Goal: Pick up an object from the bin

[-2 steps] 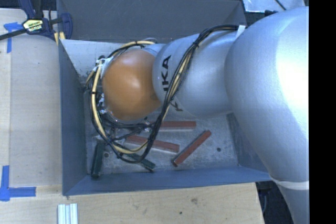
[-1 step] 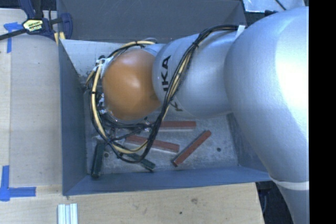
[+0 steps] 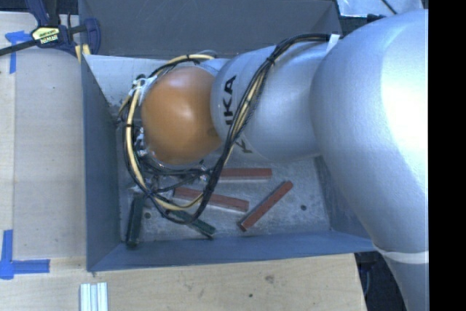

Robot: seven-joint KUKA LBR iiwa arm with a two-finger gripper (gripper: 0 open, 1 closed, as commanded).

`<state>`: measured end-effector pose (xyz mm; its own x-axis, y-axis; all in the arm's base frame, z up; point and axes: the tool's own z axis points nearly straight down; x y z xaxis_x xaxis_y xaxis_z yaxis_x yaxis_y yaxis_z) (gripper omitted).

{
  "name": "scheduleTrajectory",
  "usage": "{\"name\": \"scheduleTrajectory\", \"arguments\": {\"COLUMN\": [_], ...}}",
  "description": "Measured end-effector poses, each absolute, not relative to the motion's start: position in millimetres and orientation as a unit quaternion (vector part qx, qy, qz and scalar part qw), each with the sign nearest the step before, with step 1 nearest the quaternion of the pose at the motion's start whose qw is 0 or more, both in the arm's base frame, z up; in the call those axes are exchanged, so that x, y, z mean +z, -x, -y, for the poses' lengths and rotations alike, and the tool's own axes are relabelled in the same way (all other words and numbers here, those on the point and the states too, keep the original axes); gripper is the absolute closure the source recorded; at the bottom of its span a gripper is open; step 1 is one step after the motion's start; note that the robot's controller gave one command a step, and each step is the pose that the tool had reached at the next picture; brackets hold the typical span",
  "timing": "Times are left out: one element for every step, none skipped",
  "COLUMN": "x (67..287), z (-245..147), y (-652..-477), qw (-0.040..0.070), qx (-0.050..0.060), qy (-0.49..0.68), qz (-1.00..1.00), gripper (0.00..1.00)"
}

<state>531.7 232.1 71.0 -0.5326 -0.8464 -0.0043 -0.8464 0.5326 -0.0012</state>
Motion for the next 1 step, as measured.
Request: {"name": "scheduleTrajectory", "arguments": {"x": [70.7], "z": [-233.4], "y": [-552.4], "qw": [0.002], "qx": [0.000], "qy": [0.487], "qz": [-0.873], "gripper": [1.00]}}
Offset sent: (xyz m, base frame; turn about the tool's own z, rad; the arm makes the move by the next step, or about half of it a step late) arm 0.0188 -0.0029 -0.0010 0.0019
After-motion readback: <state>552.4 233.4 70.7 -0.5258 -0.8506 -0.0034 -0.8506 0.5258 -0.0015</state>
